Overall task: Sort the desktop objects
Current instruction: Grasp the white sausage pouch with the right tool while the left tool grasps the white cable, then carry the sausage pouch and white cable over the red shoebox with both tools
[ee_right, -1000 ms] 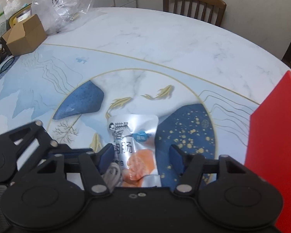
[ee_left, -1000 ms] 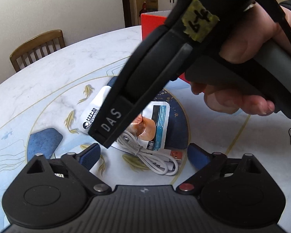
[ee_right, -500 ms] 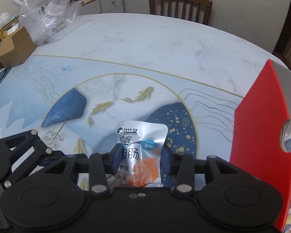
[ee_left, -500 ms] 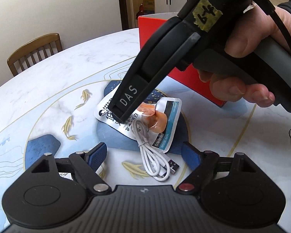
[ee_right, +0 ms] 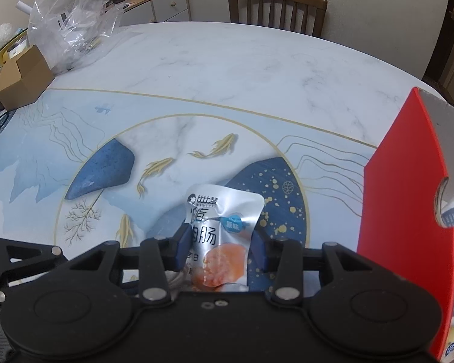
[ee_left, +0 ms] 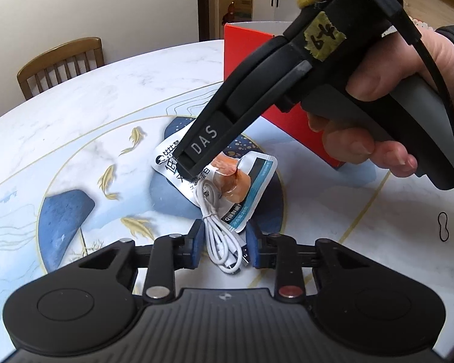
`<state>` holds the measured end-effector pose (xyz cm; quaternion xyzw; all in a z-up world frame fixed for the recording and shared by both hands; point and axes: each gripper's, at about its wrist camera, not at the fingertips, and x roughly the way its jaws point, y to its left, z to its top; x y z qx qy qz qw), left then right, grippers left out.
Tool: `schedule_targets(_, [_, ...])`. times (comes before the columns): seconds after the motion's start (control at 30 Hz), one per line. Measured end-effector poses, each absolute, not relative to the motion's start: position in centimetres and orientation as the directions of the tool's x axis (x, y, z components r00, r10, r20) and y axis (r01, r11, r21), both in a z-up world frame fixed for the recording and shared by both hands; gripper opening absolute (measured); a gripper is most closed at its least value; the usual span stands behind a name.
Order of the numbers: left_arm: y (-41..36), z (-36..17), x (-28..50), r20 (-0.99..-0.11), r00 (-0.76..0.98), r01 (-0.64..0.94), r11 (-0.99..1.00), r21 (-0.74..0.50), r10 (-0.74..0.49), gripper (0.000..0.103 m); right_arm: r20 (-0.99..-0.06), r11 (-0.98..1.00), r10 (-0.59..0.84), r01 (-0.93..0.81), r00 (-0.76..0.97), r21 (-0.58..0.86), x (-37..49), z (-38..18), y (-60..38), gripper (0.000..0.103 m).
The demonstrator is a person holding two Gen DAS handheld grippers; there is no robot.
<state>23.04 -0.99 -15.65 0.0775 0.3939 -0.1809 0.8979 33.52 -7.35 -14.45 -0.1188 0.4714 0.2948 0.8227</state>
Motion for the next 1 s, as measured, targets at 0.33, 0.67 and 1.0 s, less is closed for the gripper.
schedule_targets(0.33, [1.4, -15.3, 19.7, -0.747, 0.595, 0.318, 0.940, -0.121, -0.297, 0.020, -0.832, 0.804, 0.384, -0.588, 0.399, 0.090, 32.3, -13.7, -8.0, 0.041])
schedule_targets(0.67, [3.7, -12.2, 17.1, -0.715, 0.645, 0.239, 0.960, -0.145, -0.269, 0.020, -0.823, 0.802, 0.409, -0.586, 0.394, 0.118, 29.0, -11.9, -9.0, 0.041])
schedule_targets(1.0, [2.7, -8.5, 16.3, -0.670, 0.685, 0.254, 0.956, -0.148, -0.285, 0.020, -0.798, 0.818, 0.409, -0.566, 0.443, 0.104, 25.6, -8.2, -12.2, 0.041])
